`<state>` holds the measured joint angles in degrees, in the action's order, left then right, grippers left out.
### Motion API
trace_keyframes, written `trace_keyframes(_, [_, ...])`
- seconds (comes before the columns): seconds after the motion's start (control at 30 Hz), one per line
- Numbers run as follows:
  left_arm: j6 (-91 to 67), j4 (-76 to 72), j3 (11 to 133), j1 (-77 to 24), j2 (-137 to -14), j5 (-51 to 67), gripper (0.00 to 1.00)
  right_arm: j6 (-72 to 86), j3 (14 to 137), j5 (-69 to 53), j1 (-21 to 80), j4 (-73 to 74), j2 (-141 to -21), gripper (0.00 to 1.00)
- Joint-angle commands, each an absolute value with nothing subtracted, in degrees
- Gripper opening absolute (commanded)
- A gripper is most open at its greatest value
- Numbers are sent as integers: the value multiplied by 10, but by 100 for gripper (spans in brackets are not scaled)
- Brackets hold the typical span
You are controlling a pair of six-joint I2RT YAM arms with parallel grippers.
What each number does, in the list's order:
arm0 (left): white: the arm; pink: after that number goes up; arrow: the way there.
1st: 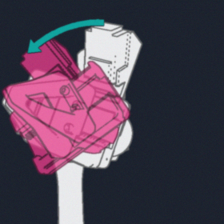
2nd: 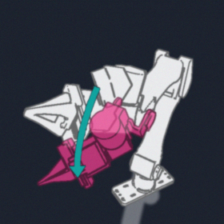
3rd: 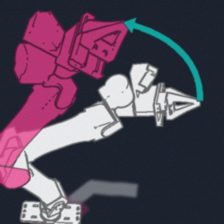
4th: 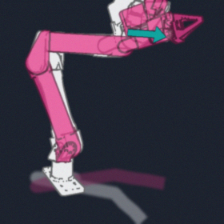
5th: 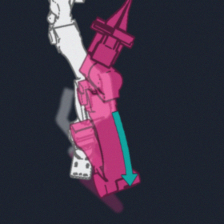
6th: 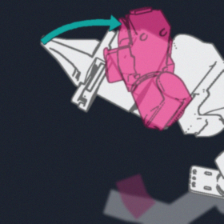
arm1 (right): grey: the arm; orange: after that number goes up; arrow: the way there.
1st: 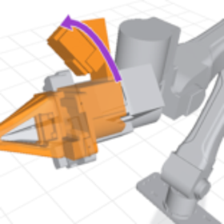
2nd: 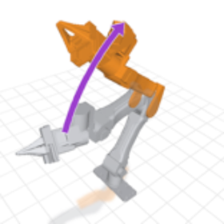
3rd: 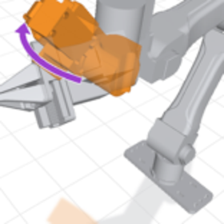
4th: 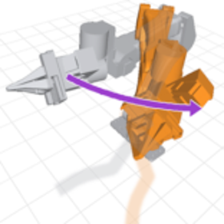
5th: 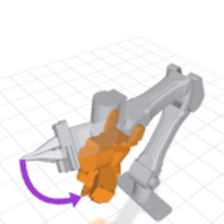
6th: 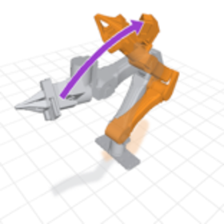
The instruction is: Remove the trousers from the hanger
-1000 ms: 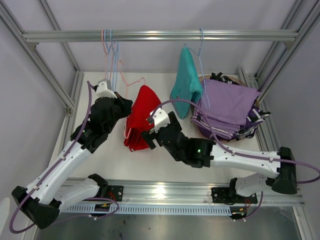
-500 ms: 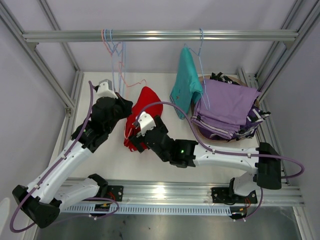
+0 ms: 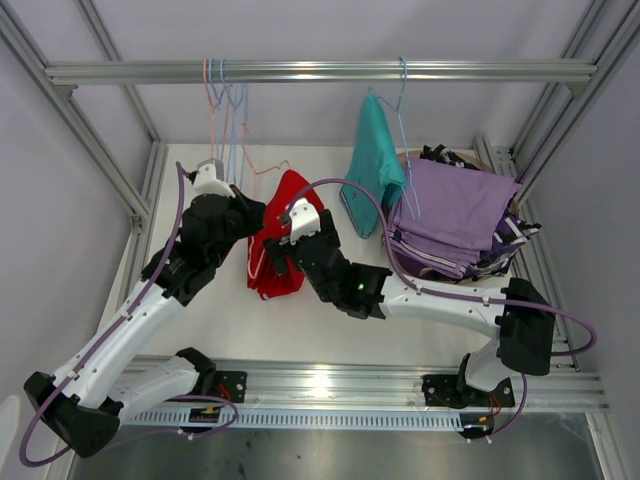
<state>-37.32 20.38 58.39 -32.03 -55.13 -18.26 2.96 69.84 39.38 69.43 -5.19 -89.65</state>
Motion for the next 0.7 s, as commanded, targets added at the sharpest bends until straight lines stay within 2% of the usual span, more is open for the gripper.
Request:
trace_keyframes(0.0, [-374,167,598,-309,-532,-178,0,51,705,396,678,-101,-918,99])
trace_keyframes(0.67, [-386,166,597,-283,-528,-149,0,55,711,360,657,-150,-996,99])
